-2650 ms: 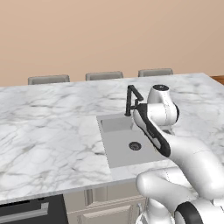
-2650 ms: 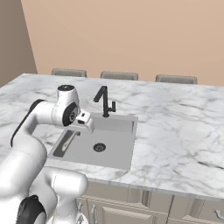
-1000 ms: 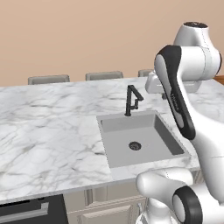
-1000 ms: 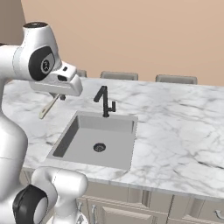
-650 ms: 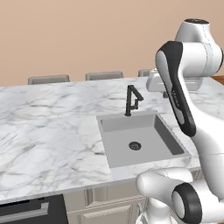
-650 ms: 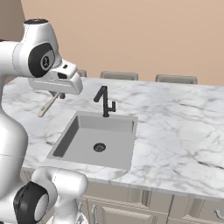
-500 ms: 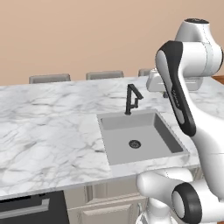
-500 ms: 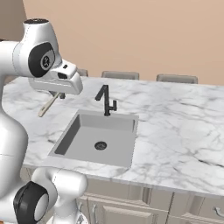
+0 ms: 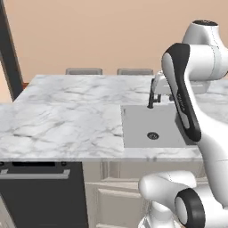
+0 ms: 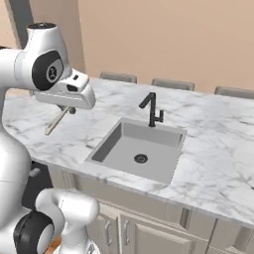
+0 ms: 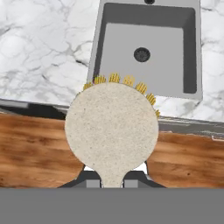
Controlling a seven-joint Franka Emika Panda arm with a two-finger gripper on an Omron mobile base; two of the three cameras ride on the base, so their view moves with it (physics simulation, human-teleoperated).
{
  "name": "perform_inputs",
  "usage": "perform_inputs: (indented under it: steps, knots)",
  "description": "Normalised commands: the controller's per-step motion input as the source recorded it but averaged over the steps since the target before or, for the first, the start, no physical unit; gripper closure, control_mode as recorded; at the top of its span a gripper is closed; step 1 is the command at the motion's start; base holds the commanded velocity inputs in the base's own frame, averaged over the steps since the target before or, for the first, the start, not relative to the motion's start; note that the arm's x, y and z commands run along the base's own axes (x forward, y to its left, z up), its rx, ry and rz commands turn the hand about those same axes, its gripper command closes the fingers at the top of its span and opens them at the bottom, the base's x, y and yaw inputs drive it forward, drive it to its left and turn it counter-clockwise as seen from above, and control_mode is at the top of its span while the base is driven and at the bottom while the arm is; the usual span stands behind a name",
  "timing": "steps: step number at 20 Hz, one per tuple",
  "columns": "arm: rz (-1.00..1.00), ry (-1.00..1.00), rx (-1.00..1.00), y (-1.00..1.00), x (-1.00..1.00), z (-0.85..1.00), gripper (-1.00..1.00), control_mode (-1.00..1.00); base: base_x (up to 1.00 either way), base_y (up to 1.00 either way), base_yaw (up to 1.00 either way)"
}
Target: Pick up the bar soap and dish brush from the sink, and place them back in the cabinet, and close the cabinet doors.
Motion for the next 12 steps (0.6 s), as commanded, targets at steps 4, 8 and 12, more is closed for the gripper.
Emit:
perform_inputs:
  steps: [4, 8, 12]
  knots:
    - [0.00, 0.00, 0.00, 0.00, 0.00, 0.00, 1.00, 1.00, 0.00, 0.11, 0.67]
    - [0.00, 0.00, 0.00, 0.00, 0.00, 0.00, 1.00, 1.00, 0.00, 0.04, 0.67]
    - [0.00, 0.00, 0.00, 0.00, 0.00, 0.00, 1.00, 1.00, 0.00, 0.08, 0.66]
